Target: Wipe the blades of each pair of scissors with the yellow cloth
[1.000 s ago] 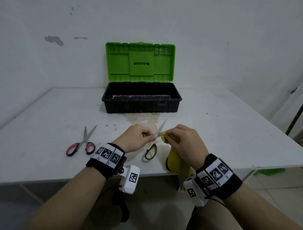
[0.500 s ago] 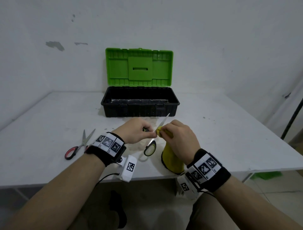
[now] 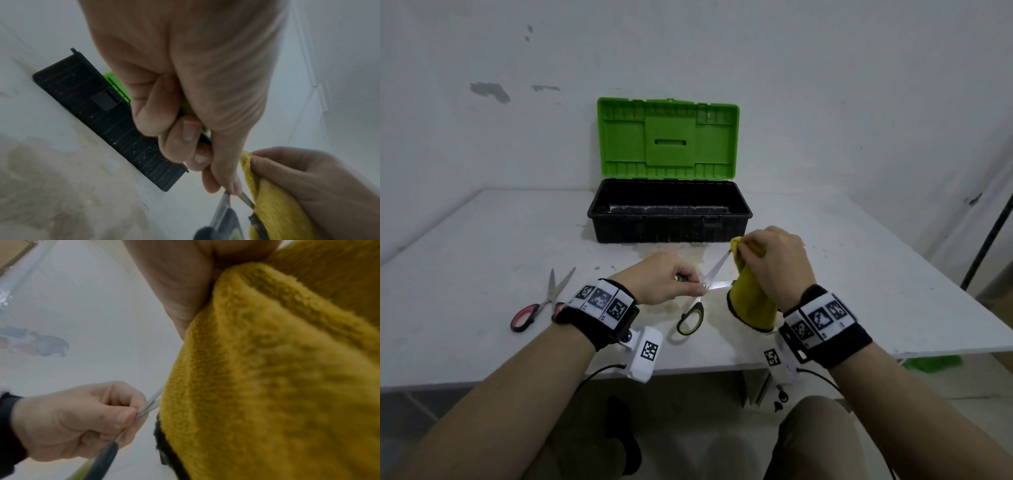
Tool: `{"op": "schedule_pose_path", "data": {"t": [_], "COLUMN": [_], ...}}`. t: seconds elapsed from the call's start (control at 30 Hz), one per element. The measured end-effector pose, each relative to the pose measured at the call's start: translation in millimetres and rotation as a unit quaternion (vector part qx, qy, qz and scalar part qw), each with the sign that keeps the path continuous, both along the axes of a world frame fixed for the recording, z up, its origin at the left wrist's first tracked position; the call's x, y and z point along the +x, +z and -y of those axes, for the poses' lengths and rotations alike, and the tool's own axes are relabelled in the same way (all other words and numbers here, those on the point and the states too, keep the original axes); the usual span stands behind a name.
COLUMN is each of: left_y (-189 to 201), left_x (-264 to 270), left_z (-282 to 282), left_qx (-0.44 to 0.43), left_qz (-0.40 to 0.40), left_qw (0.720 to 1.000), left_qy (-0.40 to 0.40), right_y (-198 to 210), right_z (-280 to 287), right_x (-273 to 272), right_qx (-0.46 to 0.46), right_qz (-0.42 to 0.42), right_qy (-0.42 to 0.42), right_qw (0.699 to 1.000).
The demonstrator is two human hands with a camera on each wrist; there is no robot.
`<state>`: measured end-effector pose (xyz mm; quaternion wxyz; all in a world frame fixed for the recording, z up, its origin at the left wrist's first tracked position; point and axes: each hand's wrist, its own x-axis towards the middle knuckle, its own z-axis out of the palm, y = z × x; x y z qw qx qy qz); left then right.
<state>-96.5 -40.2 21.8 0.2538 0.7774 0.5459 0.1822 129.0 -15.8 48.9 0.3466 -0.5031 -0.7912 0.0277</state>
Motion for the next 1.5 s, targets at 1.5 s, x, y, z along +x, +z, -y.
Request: {"op": "schedule_pose_path", "data": {"t": [1.5], "left_y": [0], "left_x": [13], "left_z": [9], "left_qx": [0.049], "left_qz": [-0.007], "left_qw": [0.999], "left_qy": [-0.006], "right_y": [-17], "right_z": [44], "right_x": [-17], "right_qx": [-0.037], "right_qz": [0.056], "right_qy": [0.059], "right_qw": [0.996]}}
